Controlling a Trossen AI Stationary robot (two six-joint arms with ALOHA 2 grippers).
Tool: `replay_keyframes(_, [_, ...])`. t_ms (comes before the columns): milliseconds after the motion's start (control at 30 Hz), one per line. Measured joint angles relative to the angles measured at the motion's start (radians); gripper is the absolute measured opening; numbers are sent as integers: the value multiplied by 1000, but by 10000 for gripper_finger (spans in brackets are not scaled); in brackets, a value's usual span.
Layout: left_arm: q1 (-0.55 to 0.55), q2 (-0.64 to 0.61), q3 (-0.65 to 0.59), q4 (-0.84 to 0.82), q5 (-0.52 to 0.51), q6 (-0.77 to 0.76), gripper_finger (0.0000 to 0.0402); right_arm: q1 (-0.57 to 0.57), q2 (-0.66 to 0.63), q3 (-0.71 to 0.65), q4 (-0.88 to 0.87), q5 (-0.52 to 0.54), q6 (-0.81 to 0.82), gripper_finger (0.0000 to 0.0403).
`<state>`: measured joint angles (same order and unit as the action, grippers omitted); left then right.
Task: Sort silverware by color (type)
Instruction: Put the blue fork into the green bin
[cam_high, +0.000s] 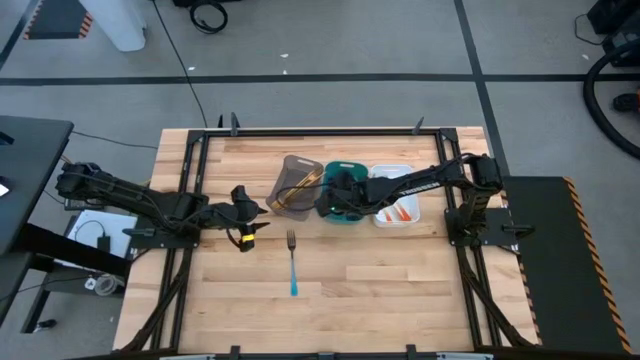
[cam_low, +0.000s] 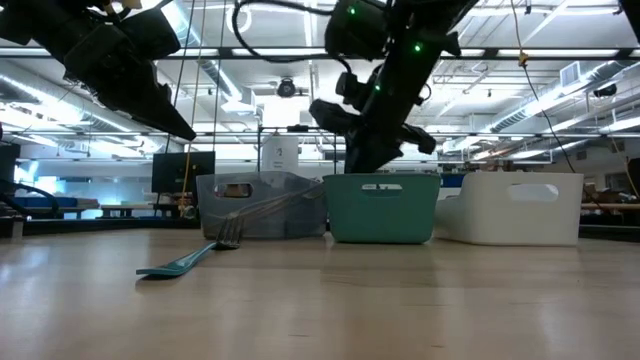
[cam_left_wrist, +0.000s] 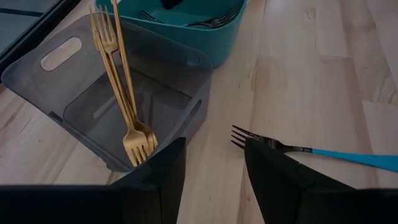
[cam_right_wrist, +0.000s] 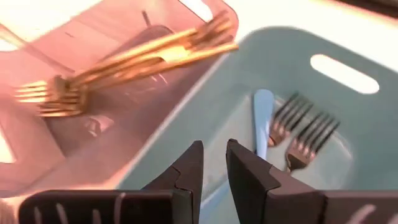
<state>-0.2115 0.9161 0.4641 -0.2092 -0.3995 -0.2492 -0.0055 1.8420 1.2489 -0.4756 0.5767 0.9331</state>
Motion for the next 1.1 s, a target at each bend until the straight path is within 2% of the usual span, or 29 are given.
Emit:
replay_keyframes(500, [0,0,0,1,0,0,172,54,0,94,13,29,-86,78])
replay_keyframes(1100, [0,0,0,2,0,0,172,107,0,97,217,-6,-269,78])
